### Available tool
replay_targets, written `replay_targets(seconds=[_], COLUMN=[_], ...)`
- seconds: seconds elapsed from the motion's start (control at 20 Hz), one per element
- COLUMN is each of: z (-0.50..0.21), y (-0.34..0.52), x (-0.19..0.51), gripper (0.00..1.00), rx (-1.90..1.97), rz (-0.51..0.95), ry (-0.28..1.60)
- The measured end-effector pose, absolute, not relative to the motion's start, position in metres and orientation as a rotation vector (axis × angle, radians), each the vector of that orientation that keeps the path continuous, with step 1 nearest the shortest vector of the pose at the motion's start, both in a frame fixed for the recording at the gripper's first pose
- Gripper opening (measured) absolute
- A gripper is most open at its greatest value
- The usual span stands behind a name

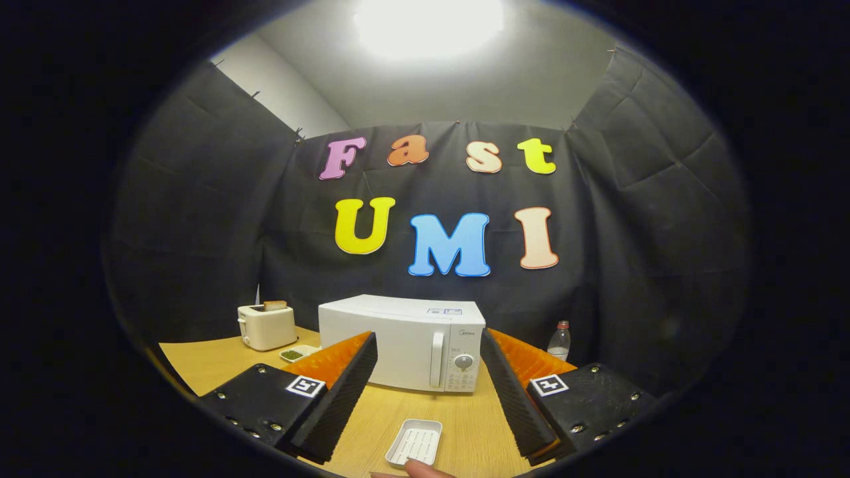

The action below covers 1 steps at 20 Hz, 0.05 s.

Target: Open the microwave, put the food inside, and close the microwave door.

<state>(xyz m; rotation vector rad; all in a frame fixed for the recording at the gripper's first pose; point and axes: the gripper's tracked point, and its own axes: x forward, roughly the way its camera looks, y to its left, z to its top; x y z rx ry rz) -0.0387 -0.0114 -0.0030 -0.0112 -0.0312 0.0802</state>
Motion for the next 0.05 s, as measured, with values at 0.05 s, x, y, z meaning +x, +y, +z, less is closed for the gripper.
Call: replay_targets(seconds=[0.05], z=[-0.0031], y=[-0.0108], x=[-0.0389], gripper=[0.97], rx=[-0.012], rz=[0.081], ry=[-0.032])
